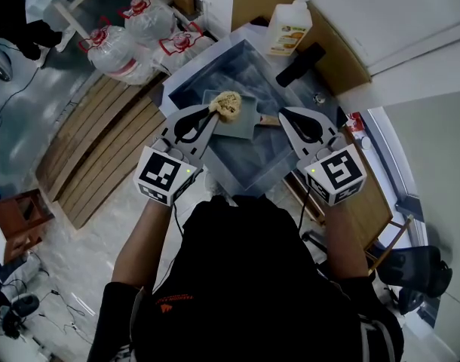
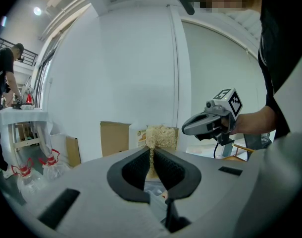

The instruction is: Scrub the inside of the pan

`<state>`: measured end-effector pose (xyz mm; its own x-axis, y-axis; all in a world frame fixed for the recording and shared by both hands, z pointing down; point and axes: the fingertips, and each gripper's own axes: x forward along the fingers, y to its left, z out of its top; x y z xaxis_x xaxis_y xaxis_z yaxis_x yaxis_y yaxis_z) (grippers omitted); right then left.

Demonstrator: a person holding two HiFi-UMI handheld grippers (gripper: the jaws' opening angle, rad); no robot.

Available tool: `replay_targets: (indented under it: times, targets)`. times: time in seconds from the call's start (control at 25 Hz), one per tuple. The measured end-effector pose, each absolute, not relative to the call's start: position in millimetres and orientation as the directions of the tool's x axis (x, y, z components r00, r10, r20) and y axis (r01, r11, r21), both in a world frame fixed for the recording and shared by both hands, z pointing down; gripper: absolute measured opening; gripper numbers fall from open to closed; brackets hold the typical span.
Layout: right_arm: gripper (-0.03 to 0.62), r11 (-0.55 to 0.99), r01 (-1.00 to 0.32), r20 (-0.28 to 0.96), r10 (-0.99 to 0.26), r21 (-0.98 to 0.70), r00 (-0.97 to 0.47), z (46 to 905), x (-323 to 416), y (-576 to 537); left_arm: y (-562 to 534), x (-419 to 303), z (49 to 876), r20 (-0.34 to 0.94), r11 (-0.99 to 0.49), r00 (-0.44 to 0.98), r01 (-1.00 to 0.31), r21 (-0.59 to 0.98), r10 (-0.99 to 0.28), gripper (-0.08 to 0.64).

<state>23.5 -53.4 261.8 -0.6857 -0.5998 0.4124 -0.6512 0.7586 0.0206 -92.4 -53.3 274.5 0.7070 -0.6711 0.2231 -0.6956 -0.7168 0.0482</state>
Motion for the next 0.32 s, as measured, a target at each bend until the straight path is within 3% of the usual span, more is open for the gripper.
replay_targets:
  times: [0.32]
  targets:
    - [0.003, 0.761, -0.648, 0.411, -0.598, 0.021, -0.688, 258.8, 24.1, -55.2, -52.3, -89.6, 275.1, 0.226, -0.725, 0.716, -0.687, 0.057, -0.661, 0.035]
